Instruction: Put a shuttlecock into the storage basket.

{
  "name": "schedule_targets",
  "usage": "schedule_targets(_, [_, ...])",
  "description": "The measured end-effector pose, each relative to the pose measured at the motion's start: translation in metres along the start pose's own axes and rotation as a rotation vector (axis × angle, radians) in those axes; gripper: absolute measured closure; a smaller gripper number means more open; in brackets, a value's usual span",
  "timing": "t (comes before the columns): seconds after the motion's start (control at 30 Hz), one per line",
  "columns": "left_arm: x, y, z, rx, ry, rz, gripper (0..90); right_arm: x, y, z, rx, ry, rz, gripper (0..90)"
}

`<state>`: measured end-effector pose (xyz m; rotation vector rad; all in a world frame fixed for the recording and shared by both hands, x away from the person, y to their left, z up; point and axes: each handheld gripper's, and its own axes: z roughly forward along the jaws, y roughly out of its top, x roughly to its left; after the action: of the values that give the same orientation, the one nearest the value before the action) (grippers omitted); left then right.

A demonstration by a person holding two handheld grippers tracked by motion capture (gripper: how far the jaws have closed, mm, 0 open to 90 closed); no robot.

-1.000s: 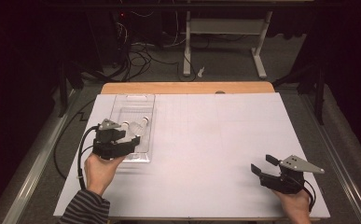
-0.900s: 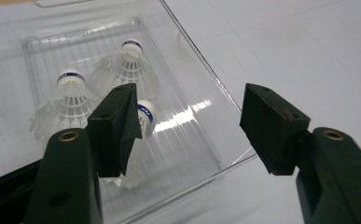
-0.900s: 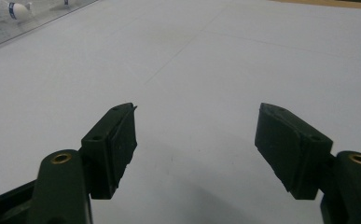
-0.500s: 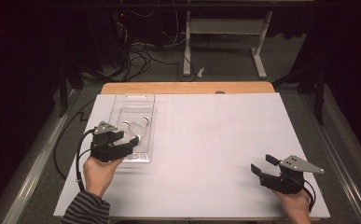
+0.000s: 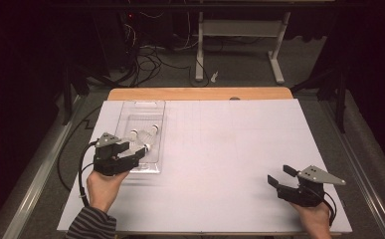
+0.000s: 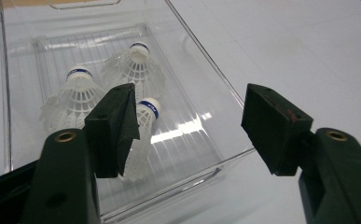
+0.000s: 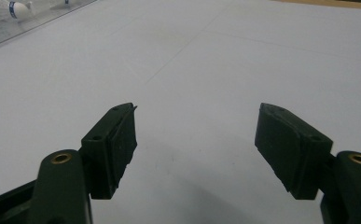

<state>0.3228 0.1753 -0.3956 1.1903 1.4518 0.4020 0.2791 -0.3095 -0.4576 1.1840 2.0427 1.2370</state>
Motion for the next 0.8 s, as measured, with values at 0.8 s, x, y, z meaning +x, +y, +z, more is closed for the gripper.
schedule_targets(0.8, [0.009,-0.007,-0.015,-0.035,-0.009,-0.014,35.1,0.0,0.0,0.0,0.002,0.002,0.002,30.0])
